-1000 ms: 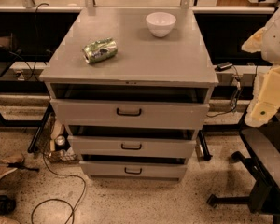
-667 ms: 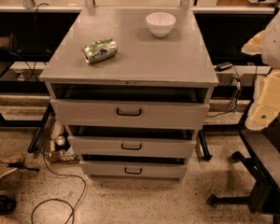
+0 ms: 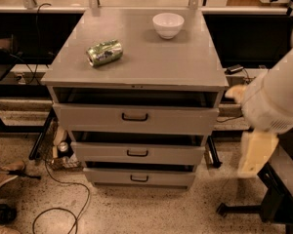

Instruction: Open middle drawer

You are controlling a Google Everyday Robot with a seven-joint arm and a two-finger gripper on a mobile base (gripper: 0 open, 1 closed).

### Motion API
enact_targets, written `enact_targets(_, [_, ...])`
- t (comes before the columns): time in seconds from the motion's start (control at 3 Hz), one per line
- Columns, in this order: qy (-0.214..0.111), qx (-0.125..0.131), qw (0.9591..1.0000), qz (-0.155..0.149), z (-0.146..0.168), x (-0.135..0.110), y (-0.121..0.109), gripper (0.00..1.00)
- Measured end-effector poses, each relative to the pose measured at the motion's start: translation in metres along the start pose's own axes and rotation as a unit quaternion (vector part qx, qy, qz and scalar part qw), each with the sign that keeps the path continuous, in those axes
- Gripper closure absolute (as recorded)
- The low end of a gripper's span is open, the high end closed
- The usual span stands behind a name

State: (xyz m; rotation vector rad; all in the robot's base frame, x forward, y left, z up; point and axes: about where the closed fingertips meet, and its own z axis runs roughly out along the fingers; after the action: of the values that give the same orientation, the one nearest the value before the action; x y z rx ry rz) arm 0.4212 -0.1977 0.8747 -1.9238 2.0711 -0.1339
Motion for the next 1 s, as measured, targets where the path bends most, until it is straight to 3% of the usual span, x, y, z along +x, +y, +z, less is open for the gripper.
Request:
enact_targets(0.33, [0.007,-0.047,0.9980,-0.043,0.093,-0.010,0.033,0.00])
enact_targets(0.67, [0.018,-0.077,0.9958,-0.046,0.115,0.000,0.062,0.00])
enact_targets(1.0, [0.019,-0.077,0.9958,-0.046,0.115,0.000,0.062,0.00])
